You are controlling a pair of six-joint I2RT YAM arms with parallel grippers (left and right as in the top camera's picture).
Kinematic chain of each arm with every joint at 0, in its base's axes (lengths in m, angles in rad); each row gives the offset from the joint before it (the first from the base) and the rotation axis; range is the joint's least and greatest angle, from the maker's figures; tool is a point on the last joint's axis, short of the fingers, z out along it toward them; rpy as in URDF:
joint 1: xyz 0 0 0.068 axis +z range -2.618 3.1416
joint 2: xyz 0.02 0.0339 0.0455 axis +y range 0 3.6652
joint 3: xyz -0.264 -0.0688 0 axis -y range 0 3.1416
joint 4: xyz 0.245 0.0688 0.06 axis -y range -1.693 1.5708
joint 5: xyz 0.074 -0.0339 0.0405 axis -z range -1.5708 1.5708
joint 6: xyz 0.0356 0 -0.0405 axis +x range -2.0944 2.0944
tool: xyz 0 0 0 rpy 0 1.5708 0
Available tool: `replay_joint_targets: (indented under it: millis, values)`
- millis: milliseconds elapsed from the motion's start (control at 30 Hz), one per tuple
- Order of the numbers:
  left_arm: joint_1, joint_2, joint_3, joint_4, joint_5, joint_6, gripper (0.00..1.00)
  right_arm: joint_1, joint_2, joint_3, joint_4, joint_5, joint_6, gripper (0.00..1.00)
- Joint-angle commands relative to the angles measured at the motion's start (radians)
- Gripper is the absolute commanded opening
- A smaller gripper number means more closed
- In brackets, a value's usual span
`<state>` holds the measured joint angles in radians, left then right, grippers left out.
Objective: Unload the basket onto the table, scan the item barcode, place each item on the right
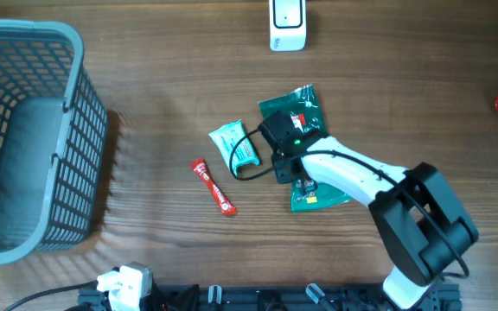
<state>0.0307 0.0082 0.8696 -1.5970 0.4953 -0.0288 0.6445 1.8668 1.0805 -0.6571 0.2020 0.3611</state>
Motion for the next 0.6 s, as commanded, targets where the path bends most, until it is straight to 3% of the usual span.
replay_joint_targets:
  millis: [0,133,333,567]
  values:
    - [-0.001,-0.003,0.000,0.002,0.001,-0.003,1.00,-0.011,0.071,0.037,-0.130,-0.092,-0.005,0.04]
    - [-0.001,-0.003,0.000,0.002,0.001,-0.003,1.00,-0.008,-0.051,0.152,-0.212,-0.091,-0.114,0.05]
    - [-0.001,-0.003,0.000,0.002,0.001,-0.003,1.00,0.034,-0.281,0.155,-0.201,-0.196,-0.316,0.05]
    - [-0.001,-0.003,0.000,0.002,0.001,-0.003,1.00,0.131,-0.259,0.110,-0.154,-0.153,-0.438,0.05]
